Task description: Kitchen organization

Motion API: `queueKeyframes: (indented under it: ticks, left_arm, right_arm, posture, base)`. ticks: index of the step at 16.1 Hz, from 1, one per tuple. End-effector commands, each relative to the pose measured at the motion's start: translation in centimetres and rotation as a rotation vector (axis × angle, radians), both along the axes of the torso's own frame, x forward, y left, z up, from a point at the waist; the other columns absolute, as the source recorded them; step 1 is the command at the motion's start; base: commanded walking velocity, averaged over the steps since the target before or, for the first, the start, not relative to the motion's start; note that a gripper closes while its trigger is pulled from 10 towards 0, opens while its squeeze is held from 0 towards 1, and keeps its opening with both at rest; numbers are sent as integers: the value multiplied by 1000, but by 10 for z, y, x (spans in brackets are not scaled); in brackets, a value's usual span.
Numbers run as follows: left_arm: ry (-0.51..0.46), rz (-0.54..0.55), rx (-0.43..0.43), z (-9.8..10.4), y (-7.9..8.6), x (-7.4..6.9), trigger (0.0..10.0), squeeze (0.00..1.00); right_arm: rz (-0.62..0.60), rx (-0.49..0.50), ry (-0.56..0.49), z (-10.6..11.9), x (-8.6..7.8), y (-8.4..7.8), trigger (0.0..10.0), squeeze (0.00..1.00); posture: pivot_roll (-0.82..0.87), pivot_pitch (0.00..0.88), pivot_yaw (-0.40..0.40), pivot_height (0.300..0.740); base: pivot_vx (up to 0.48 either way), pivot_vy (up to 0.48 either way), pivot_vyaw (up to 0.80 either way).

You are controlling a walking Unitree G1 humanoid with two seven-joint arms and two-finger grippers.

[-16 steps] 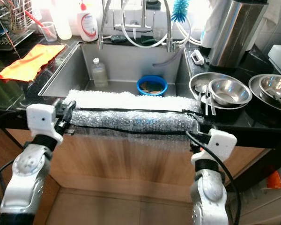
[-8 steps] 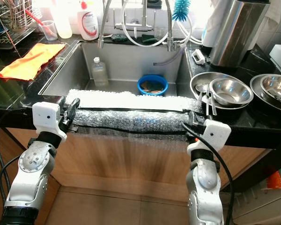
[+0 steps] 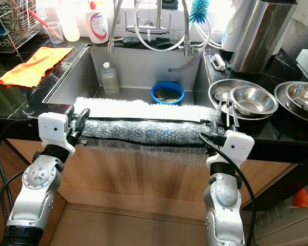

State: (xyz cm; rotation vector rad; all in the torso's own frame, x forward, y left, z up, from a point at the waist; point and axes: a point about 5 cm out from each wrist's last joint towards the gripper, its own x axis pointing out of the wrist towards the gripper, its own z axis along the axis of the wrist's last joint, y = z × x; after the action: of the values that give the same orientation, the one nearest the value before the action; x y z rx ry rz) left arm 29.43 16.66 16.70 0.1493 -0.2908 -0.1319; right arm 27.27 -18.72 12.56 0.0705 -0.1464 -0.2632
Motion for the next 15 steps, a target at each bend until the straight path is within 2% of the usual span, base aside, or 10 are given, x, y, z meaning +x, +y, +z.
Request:
queueKeyframes:
  ticks: [1,13,14,15]
  left_arm:
    - [-9,-7,20,0,-2,-1,10000,0]
    - [-6,-8,34,-2,-4,-1,10000,0]
    - [-6,-7,36,-2,-5,-1,10000,0]
    - [-5,-8,39,-2,-5,-1,10000,0]
  right_arm:
    - [-12,-6,-13,2,2,-1,10000,0]
    - [-20,-16,-40,7,9,-4,10000,0]
    - [-18,-14,-43,8,10,-4,9765,0]
    - [-18,-10,-30,6,12,-3,3843,0]
  posture:
    - [-27,9,-9,740]
    - [-22,17,-9,740]
    - [-19,18,-10,740]
    - [-19,19,-10,740]
  base:
    - [0,0,0]
    - [0,0,0]
    - [0,0,0]
    - [0,0,0]
